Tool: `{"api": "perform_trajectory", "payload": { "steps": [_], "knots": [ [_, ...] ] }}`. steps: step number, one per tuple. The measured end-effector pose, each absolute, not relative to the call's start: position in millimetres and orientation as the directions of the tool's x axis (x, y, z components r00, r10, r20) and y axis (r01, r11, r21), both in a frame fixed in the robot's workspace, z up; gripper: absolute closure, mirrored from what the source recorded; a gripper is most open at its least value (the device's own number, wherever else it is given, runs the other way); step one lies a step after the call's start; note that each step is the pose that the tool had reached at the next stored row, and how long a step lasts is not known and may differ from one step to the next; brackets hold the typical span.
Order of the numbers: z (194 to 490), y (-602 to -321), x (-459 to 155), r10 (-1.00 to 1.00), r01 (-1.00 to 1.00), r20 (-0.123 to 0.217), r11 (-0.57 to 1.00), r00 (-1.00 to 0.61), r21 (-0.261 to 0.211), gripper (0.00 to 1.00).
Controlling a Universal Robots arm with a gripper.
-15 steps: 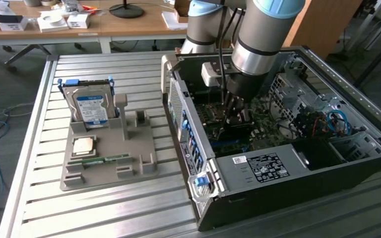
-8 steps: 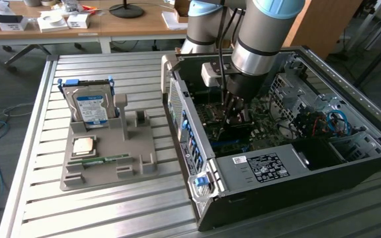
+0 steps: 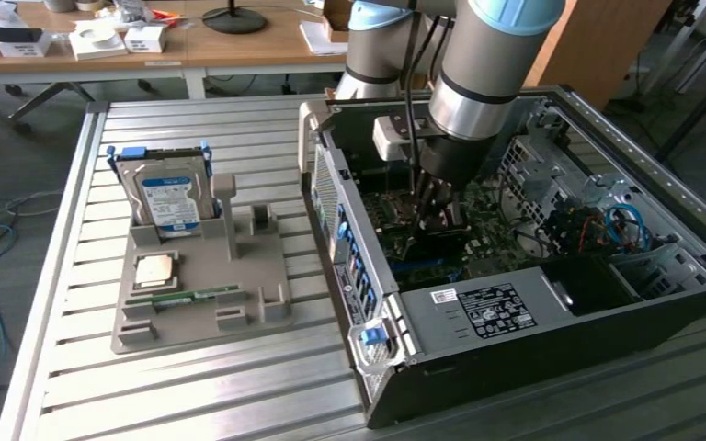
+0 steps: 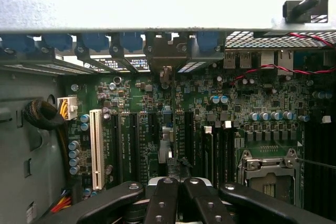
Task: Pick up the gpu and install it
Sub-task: 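Press down on the gpu until it lock into place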
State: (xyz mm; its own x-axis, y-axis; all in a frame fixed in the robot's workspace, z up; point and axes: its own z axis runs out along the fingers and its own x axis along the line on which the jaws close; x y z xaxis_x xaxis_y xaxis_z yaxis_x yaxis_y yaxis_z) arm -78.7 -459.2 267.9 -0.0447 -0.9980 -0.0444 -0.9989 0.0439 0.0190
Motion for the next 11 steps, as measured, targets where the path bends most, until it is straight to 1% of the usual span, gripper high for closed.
{"api": "perform_trajectory", "payload": {
  "steps": [11],
  "knots": [
    [267.7,-459.2,-78.7,-0.998,-0.999,-0.044,0.044,-0.045,0.019,0.89]
  ]
}}
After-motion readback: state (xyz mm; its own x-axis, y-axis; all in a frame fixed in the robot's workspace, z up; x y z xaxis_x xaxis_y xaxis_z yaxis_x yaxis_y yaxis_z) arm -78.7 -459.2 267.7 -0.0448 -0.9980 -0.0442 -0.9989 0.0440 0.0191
